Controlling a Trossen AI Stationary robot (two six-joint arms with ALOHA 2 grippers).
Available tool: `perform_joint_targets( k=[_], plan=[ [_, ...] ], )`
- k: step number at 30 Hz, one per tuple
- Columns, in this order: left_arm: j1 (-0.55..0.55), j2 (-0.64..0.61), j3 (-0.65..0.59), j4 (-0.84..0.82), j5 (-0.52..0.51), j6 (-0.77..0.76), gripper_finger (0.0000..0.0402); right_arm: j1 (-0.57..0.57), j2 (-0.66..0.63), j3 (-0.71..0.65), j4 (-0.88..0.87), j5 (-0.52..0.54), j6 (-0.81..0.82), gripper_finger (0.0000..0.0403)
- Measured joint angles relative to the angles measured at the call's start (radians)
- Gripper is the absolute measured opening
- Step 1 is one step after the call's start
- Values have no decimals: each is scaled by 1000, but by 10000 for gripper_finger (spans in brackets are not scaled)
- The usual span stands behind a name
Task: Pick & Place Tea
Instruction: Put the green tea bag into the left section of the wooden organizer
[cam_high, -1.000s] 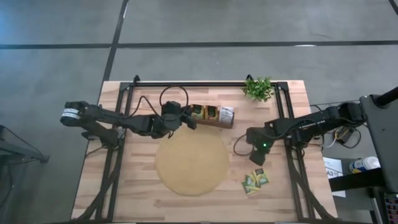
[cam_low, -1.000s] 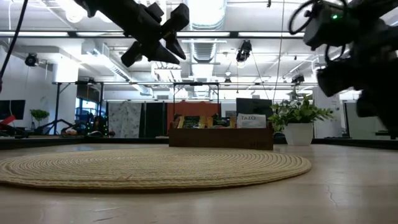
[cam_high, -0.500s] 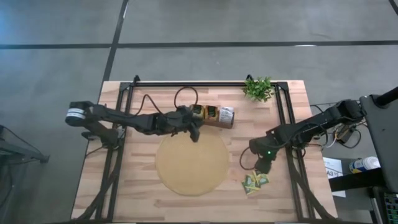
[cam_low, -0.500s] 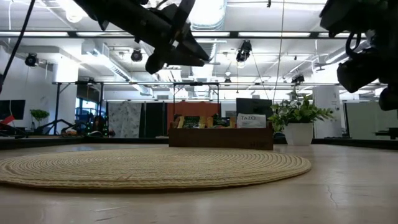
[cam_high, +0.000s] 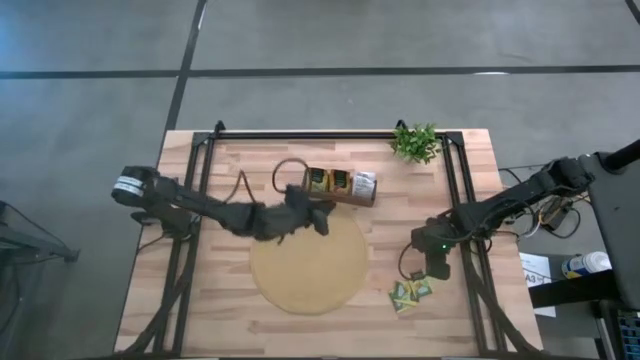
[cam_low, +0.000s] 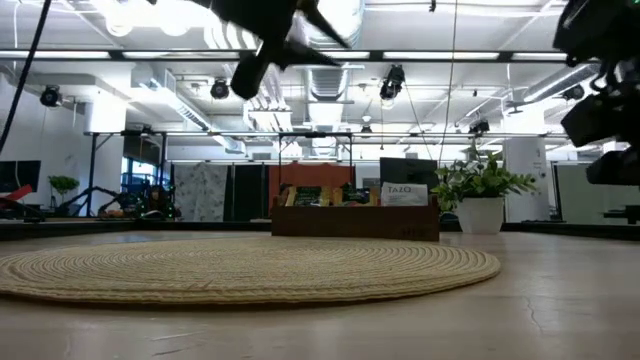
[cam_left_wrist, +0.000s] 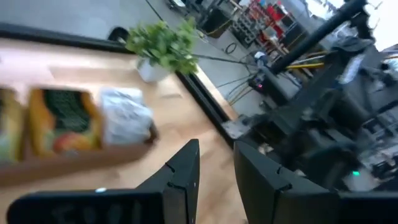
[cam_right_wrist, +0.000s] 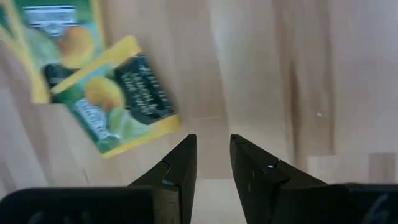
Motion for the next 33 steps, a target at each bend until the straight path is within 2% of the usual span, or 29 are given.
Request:
perform_joint_targets(
  k=[3,9,12,15,18,21,24,27,33],
  plan=[
    [-85,72,70,2,-56,-55,94,24,-49,-21,41,1,14,96],
    [-195,274,279,-12,-68,-152,94,75,-101,-27,106,3,140,96],
    [-219,379,412,-36,-28,-160,94,116,-98,-24,112,-33,169,96],
    [-222,480,547,-119,64,-154,94,154,-77,-37,168,-114,224,96],
    [-219,569,674,-256,125,-189,94,196,-42,-50,246,-96,288,96],
    [-221,626,774,-385,136,-211,94,218,21,-57,361,-76,305,96],
    [-233,646,826,-498,132,-245,94,231,107,-59,432,-76,326,96],
    [-243,645,821,-541,137,-263,94,233,193,-56,462,-83,333,95],
    [-254,637,779,-555,166,-297,94,234,301,-24,552,-62,323,95]
  ],
)
